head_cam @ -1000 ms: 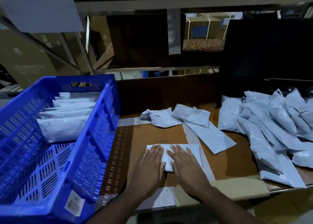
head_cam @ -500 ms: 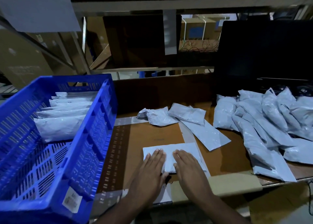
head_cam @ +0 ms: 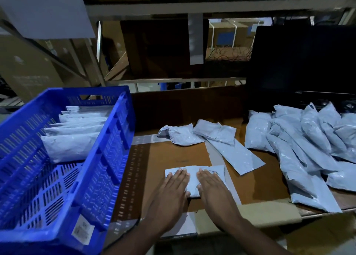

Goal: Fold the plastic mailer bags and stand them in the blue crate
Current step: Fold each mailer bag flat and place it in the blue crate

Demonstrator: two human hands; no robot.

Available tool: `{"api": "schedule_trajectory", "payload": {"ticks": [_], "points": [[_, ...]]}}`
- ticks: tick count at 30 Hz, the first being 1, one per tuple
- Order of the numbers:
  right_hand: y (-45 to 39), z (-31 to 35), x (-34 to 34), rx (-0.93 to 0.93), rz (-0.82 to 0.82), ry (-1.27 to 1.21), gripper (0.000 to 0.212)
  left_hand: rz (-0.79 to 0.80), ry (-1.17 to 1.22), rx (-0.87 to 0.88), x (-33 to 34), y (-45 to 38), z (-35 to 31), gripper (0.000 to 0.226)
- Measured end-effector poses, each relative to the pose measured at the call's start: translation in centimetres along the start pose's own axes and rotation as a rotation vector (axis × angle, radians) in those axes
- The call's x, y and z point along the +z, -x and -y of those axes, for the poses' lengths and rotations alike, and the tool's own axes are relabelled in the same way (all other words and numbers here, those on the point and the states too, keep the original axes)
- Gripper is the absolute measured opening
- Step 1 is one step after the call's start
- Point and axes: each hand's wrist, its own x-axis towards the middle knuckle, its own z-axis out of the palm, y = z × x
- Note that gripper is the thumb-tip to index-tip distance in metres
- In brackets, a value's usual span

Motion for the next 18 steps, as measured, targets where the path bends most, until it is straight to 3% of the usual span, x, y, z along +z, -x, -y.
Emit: {"api": "schedule_trajectory", "payload": {"ticks": [2, 4, 7, 10, 14, 18], "points": [[-0.6, 0.1, -0.5, 0.016, -0.089, 0.043, 0.035, -0.023, 0.021, -0.008, -0.3, -0.2, 0.0, 0.052], [-0.6, 0.1, -0.3, 0.014, -0.159, 0.071, 0.052, -0.078, 0.059, -0.029, -0.5, -0.1, -0.4, 0.053], [-0.9, 0.6, 0.3, 0.008, -0.109, 0.013, 0.077, -0.151, 0.160, -0.122, -1.7, -0.4, -1.0, 0.047], [0.4, 0.8, 0.6, -0.012, -0.061, -0.053, 0.069, -0.157, 0.184, -0.133, -1.7, 0.5, -1.1, 0.026], [1.4, 0.9, 0.6, -0.070, -0.128, -0.077, 0.063, -0.185, 0.204, -0.081, -1.2, 1.3, -0.8, 0.023], [-0.5, 0.4, 0.5, -0.038, -0.077, -0.060, 0.064, -0.179, 0.238, -0.114, -2.3, -0.4, -0.9, 0.015]]}}
